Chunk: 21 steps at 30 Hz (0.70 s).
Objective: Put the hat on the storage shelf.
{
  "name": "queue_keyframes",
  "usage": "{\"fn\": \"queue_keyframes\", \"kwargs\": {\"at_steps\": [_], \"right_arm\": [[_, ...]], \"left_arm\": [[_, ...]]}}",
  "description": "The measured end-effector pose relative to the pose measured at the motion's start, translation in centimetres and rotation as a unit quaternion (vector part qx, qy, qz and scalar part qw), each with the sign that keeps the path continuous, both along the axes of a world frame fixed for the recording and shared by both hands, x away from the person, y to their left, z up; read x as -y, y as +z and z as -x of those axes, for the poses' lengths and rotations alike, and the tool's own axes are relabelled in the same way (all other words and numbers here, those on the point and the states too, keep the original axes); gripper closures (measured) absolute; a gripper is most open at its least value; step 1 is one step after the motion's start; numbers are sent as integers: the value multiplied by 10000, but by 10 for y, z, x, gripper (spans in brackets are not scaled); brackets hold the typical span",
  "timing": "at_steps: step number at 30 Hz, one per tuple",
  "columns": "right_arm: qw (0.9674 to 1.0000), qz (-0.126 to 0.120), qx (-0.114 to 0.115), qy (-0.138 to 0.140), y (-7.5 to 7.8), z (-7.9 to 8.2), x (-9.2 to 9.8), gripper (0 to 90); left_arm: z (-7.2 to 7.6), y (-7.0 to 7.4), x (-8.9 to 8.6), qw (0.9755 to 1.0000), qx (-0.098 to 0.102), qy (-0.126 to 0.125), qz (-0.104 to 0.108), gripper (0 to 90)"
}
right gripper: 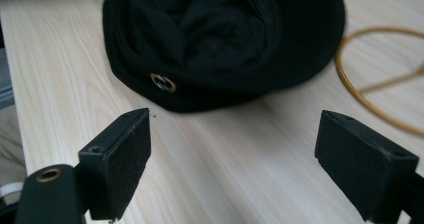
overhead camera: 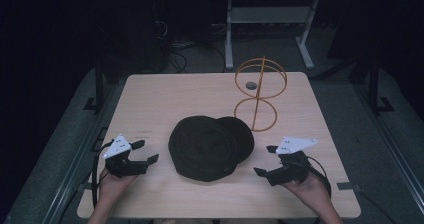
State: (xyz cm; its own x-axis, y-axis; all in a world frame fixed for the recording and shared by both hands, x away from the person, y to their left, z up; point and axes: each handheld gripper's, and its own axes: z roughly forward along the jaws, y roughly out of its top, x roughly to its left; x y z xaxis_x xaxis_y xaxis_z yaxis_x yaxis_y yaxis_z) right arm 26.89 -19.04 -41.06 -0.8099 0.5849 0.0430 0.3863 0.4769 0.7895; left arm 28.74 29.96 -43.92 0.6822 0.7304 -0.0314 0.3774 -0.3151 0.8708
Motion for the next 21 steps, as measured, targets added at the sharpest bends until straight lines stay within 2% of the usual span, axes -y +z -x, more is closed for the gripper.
{"fn": "queue_keyframes", "kwargs": {"at_steps": [7,13,21], "right_arm": [[9994,44,43,354,10,-8,-34,188],[9980,106,-12,622,12,-16,-59,188],[9955,240,-28,915,13,-19,-87,213]], "left_arm": [[1,0,0,10000,-7,-9,20,218],[-1,-1,-1,10000,-33,-7,-45,217],[-1,-1,1,10000,-60,-39,0,218]]}}
